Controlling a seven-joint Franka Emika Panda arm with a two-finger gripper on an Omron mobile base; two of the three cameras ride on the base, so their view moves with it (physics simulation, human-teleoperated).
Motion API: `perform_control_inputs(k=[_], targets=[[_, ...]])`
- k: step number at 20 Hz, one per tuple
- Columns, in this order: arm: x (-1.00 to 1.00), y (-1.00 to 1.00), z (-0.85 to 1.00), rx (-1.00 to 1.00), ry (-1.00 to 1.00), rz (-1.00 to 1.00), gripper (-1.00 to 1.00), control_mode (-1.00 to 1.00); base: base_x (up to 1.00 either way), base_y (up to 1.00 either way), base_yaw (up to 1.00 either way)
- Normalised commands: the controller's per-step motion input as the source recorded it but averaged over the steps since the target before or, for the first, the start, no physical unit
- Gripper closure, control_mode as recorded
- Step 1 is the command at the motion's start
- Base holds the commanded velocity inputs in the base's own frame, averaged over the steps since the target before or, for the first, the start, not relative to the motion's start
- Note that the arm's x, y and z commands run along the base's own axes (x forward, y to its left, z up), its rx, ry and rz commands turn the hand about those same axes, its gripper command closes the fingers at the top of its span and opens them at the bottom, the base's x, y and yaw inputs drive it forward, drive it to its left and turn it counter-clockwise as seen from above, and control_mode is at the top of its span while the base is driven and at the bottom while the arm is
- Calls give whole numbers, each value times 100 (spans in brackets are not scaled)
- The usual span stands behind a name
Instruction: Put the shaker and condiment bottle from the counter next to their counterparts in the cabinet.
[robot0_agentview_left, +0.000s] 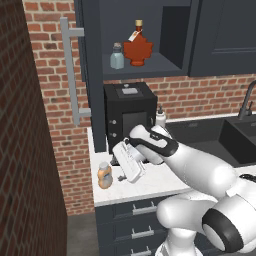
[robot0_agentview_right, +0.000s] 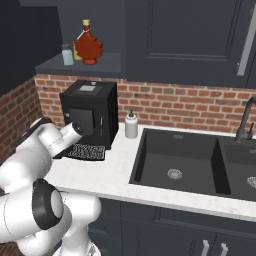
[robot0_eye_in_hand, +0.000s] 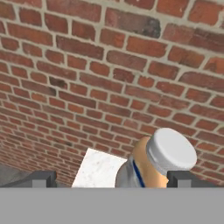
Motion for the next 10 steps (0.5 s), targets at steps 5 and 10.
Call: perform_control_inputs(k=[5,10], targets=[[21,0,0,0,0,0,-100,-100,0,0,0],[13,0,0,0,0,0,-100,-100,0,0,0]])
